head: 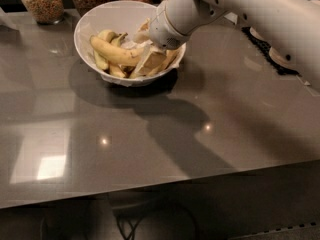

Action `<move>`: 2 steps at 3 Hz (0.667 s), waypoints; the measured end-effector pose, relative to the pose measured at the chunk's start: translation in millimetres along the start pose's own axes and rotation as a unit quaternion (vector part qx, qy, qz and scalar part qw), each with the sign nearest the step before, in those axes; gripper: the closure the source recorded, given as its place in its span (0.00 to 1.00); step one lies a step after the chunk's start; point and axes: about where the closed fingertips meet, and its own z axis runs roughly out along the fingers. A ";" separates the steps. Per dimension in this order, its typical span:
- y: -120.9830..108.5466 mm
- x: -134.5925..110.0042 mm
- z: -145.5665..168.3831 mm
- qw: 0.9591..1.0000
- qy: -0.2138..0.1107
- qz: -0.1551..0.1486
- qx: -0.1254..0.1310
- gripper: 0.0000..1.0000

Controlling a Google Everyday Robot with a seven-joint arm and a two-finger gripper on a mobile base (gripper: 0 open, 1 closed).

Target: Pick banana from white bowl

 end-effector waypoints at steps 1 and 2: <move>-0.2 9.8 5.8 1.000 0.008 0.001 0.002 0.38; -2.4 14.3 9.8 1.000 0.012 -0.001 0.004 0.50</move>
Offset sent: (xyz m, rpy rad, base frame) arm 0.0184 -0.0104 -0.0187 -0.0297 -0.0205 -0.0250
